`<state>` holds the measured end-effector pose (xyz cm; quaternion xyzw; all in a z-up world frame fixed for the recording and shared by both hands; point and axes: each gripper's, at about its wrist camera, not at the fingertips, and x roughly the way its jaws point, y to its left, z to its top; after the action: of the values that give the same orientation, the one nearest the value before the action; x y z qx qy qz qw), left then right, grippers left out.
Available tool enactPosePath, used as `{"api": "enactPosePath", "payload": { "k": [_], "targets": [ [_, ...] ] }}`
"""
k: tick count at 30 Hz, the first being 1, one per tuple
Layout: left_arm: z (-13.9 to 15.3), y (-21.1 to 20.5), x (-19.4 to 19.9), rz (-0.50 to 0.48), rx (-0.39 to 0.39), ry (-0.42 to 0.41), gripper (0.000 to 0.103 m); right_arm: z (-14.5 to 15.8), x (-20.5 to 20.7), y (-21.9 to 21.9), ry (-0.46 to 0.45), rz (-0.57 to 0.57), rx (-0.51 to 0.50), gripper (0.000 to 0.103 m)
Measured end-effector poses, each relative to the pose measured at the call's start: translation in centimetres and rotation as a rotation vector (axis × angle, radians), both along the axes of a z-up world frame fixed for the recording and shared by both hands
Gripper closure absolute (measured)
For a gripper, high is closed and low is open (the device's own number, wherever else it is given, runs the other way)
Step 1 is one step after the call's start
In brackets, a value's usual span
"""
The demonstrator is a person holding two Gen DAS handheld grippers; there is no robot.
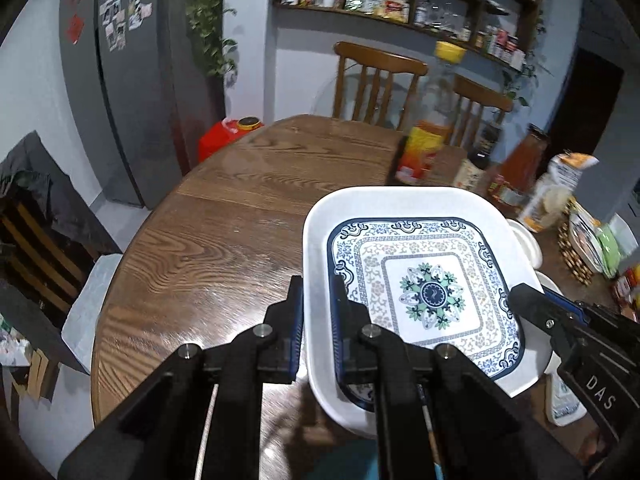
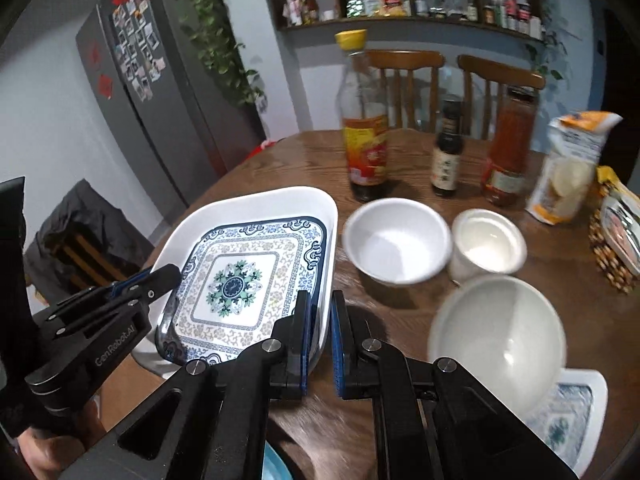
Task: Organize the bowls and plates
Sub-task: 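Grasp the rim of the small patterned plate with both grippers, then carry the small patterned plate with both grippers and lower it onto the large plate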
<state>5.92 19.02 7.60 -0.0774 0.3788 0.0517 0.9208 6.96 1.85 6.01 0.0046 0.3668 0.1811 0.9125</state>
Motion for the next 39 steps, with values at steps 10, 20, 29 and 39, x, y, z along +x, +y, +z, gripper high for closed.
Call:
{"api": "enactPosePath", "payload": {
  "k": [10, 20, 29, 39],
  "targets": [
    [1.4, -11.2, -3.3, -0.143, 0.025, -0.024, 0.092, 0.1, -5.8, -10.9, -0.003, -0.128, 0.024, 0.092],
    [-0.1, -21.4, -4.8, -0.284, 0.024, 0.014, 0.091, -1.2, -10.0, -20.7, 0.021, -0.268, 0.027, 0.092],
    [-2.5, -27.4, -4.8, -0.356, 0.037, 0.069, 0.092, -3.6, -11.0, -25.7, 0.073, -0.332, 0.037, 0.092],
    [-5.3, -29.6, -3.7, -0.371, 0.051, 0.146, 0.092, -6.7, -9.8, -27.9, 0.147, -0.338, 0.057, 0.091]
  ]
}}
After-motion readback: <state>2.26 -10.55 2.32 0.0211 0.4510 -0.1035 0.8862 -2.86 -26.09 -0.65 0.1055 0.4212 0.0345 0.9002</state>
